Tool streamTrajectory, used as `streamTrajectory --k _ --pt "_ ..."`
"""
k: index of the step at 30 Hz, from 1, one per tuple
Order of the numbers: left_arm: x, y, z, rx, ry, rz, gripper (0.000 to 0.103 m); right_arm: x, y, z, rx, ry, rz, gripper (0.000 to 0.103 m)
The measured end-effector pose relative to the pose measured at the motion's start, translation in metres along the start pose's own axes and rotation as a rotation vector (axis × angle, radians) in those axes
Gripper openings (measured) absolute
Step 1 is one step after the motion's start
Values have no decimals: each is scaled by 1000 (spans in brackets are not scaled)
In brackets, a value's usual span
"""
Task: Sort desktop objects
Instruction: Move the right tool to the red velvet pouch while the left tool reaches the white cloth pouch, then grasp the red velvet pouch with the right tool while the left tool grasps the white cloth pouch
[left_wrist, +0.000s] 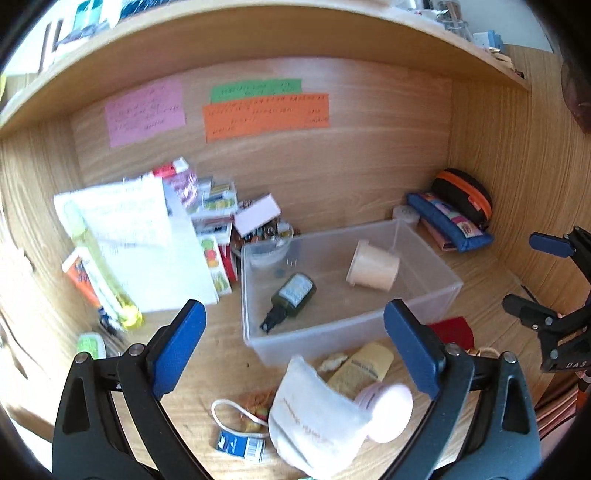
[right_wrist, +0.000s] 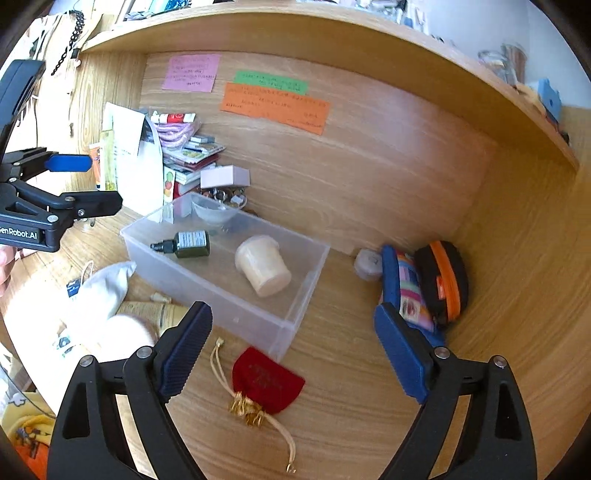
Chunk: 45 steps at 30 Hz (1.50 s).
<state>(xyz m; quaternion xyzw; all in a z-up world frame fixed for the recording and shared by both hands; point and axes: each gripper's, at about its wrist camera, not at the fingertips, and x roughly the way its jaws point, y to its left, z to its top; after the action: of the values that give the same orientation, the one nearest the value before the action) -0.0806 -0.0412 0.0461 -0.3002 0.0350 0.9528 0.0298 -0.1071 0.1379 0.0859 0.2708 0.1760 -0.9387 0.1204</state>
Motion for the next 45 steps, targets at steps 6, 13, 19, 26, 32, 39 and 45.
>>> streamTrajectory --k 6,13,19,26,32,39,45 --pt "17 12 -32 -54 96 -19 98 4 -5 -29 68 45 13 88" --pt "15 8 -66 -63 134 -50 98 16 -7 -60 122 110 3 89" --pt "14 6 -94 -45 168 -70 98 34 -7 -80 165 187 37 89" --pt "15 12 -116 -49 206 -136 98 49 -10 -89 205 235 67 89" --pt "31 5 -115 -23 246 -172 98 61 -10 -90 207 256 75 89" --pt "49 -11 -113 22 295 -192 95 80 -15 -85 182 294 101 89" --pt "55 -21 -116 84 320 -178 78 104 -13 -84 166 355 168 88"
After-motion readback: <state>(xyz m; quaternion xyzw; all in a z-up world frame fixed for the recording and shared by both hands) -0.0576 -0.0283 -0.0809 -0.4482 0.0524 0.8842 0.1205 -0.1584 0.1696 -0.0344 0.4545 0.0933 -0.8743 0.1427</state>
